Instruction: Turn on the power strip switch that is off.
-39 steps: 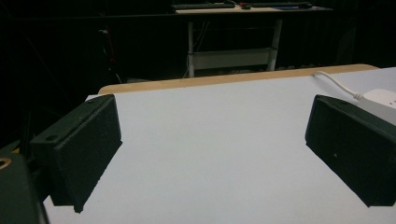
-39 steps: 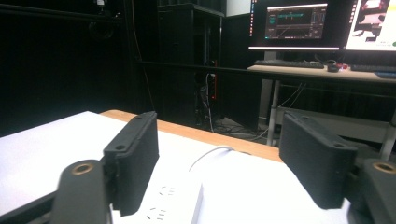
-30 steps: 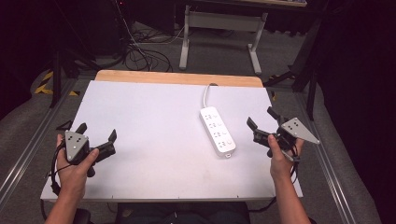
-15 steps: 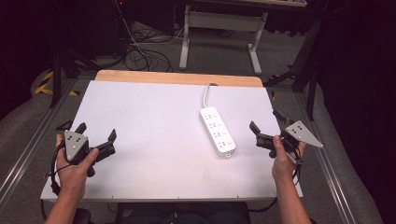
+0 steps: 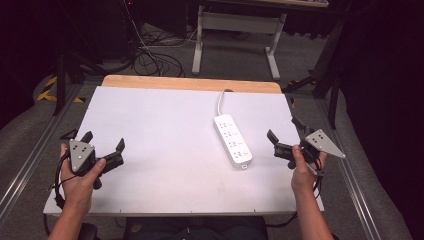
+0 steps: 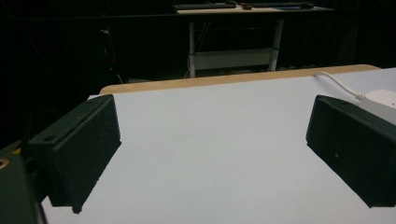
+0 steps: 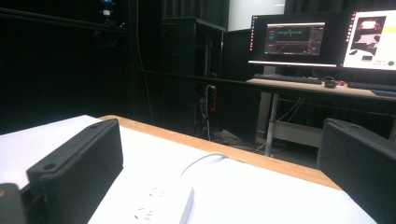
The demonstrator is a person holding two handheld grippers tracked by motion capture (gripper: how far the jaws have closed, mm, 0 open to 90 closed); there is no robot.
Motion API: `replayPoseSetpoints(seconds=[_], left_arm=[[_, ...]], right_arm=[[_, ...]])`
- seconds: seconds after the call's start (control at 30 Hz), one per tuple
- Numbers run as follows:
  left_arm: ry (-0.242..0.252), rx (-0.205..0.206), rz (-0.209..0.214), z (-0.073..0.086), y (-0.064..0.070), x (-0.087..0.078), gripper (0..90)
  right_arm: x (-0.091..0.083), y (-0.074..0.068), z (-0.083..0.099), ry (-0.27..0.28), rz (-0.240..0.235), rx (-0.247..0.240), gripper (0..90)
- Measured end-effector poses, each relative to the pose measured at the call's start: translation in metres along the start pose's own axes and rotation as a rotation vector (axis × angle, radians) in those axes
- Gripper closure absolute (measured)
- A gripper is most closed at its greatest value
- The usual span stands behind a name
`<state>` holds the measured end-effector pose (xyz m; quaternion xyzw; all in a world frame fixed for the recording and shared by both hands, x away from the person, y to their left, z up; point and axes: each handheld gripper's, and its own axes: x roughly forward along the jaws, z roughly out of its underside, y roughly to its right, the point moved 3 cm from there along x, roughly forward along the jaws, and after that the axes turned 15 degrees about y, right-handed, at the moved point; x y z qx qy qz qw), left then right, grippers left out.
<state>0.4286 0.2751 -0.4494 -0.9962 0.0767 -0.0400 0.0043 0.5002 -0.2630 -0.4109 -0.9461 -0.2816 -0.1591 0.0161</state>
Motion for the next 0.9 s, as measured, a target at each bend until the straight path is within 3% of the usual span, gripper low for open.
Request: replayPoseSetpoints(seconds=[0.9], left_arm=[[-0.002, -0.001, -0.003, 0.0005, -0.0012, -0.0003, 3.7]], right_arm=[[0.0011, 0.0007, 0.0011, 0.004, -0.003, 0.007, 1.4]])
